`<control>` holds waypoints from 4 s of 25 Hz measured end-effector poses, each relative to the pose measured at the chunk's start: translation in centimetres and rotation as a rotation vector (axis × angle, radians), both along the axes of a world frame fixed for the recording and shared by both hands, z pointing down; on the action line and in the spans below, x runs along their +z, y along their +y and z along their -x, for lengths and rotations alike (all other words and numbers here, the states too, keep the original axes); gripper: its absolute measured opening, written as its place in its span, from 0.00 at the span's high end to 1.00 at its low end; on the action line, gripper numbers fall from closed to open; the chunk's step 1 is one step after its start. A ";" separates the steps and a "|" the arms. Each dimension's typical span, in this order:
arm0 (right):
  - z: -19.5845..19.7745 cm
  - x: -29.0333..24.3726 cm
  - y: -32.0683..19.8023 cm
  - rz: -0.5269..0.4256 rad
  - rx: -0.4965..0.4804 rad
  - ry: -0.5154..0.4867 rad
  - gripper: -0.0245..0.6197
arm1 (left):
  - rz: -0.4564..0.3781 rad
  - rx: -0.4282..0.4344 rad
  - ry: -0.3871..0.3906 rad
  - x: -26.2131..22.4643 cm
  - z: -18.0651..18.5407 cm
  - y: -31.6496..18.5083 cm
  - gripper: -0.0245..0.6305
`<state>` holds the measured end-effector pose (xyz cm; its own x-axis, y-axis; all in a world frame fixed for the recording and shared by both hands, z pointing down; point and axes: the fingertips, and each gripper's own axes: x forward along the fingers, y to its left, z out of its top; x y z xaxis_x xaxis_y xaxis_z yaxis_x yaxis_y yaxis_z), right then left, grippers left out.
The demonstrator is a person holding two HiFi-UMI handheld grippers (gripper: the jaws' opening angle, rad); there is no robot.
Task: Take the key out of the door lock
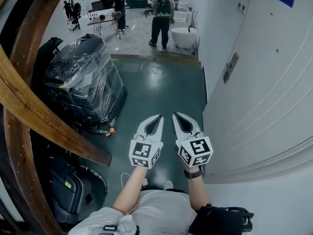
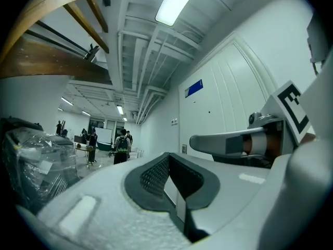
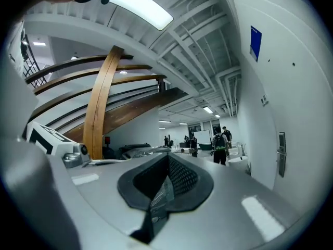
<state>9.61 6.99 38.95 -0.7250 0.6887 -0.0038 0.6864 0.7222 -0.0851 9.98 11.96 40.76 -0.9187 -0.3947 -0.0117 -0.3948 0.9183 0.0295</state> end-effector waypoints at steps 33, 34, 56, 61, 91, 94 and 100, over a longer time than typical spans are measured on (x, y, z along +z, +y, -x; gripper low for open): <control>47.8 2.3 11.9 0.012 0.193 -0.014 0.96 | -0.077 0.038 0.012 3.5 48.3 15.6 0.96; 48.9 2.5 11.5 0.009 0.208 -0.010 0.96 | -0.082 0.046 0.007 3.5 49.5 15.2 0.96; 77.0 1.7 -13.4 0.053 0.694 -0.083 0.96 | 0.081 0.461 -0.020 2.0 78.1 -9.0 0.96; 77.1 1.5 -21.2 0.013 0.857 -0.098 0.96 | 0.036 0.656 -0.022 1.4 80.6 -18.0 0.96; 57.5 4.7 -40.5 0.088 1.783 0.093 0.96 | -0.073 1.656 -0.020 0.4 69.3 -50.6 0.76; 56.7 8.5 -39.5 0.189 1.784 0.168 0.96 | -0.092 1.659 -0.029 0.3 69.3 -50.7 0.76; 56.3 16.5 -35.7 0.238 1.757 0.364 0.96 | -0.123 1.672 -0.009 0.3 69.2 -50.5 0.77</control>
<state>-46.69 -28.67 55.47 -0.5159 -0.7902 0.3308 -0.8558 0.4584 -0.2396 -59.24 -38.59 41.06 0.4825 -0.8681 -0.1168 -0.8694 -0.4909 0.0571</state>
